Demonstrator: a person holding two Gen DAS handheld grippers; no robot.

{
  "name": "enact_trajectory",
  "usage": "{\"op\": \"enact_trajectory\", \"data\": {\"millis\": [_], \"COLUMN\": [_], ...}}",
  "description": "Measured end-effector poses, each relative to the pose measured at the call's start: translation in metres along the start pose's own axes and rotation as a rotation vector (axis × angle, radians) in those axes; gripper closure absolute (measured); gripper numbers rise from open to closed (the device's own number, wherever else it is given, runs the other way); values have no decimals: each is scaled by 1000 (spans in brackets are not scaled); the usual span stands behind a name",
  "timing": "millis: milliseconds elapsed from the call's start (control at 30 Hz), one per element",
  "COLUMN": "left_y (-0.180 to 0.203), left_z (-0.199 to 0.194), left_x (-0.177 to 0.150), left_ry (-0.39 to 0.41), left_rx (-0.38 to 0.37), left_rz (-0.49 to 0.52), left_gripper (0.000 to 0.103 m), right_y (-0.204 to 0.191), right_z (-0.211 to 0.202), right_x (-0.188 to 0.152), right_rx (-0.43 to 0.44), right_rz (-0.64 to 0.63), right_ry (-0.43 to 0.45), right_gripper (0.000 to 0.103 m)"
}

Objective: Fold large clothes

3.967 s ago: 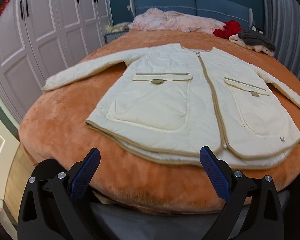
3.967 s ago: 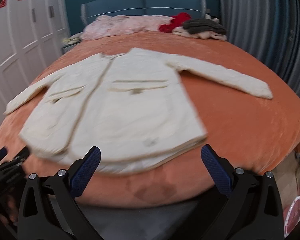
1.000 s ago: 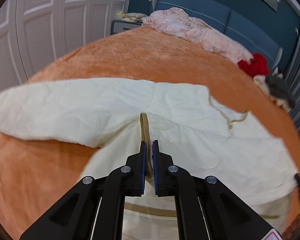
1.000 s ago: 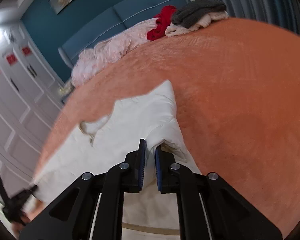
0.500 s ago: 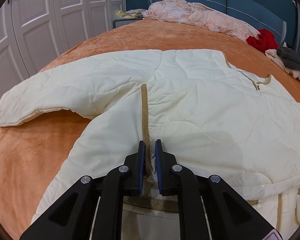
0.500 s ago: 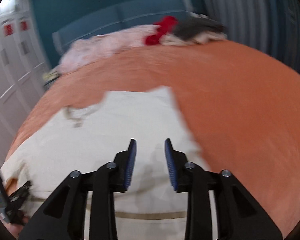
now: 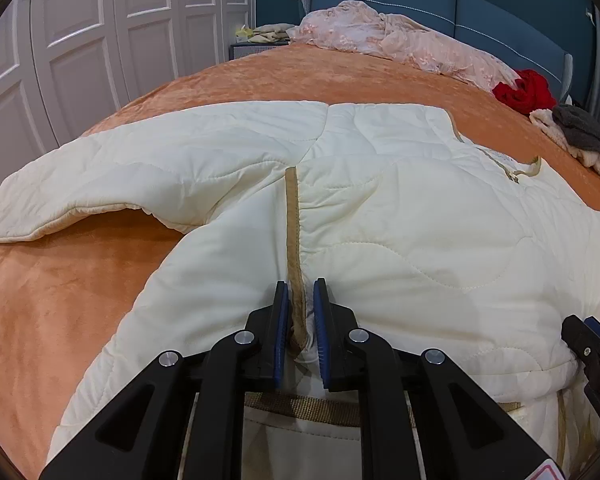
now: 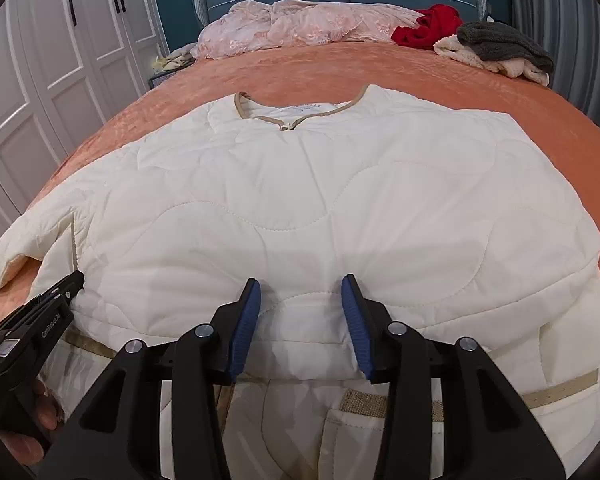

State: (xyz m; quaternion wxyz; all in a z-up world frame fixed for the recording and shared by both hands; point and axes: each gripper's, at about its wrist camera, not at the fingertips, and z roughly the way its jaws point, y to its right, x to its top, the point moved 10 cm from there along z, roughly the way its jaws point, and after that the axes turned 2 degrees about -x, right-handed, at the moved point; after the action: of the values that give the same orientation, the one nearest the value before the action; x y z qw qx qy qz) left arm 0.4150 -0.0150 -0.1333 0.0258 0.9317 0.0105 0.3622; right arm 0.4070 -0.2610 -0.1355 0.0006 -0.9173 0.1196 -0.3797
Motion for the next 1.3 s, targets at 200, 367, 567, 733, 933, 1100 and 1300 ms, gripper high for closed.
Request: {"op": "enact_trajectory", "data": {"millis": [200,367,567,733,933,1100,1300], "left_y": [2,1,-2,-60,-218,-351,-408], "left_z": [1,2,1,-49,-77,-48,-26], "left_x": [-1,-1,0,19,39,27,27], "left_ry": [12,14,-1,30,98,25,43], "left_rx": [15,12,-18,-202,-54,67,96], "left_rz": [10,7,-18,-281,-429,-696,-835], "left_gripper": [91,91,89,51,28,28,31], "right_y": [-6,-5,-5,-1,-3,1,2], "right_z": [6,9,9,6,1,1,2], "right_x": [-3,-4,-4,-3,-4,-3,-3], "right_rx": [-52,-72,-79,-50,-76,-113,-114], "right_rz": [-46,-61,-65,-40,-50,-48,-46], "right_ry": [32,47,36,29,36,36,35], "right_gripper": [61,60,60,57,51,39,38]}}
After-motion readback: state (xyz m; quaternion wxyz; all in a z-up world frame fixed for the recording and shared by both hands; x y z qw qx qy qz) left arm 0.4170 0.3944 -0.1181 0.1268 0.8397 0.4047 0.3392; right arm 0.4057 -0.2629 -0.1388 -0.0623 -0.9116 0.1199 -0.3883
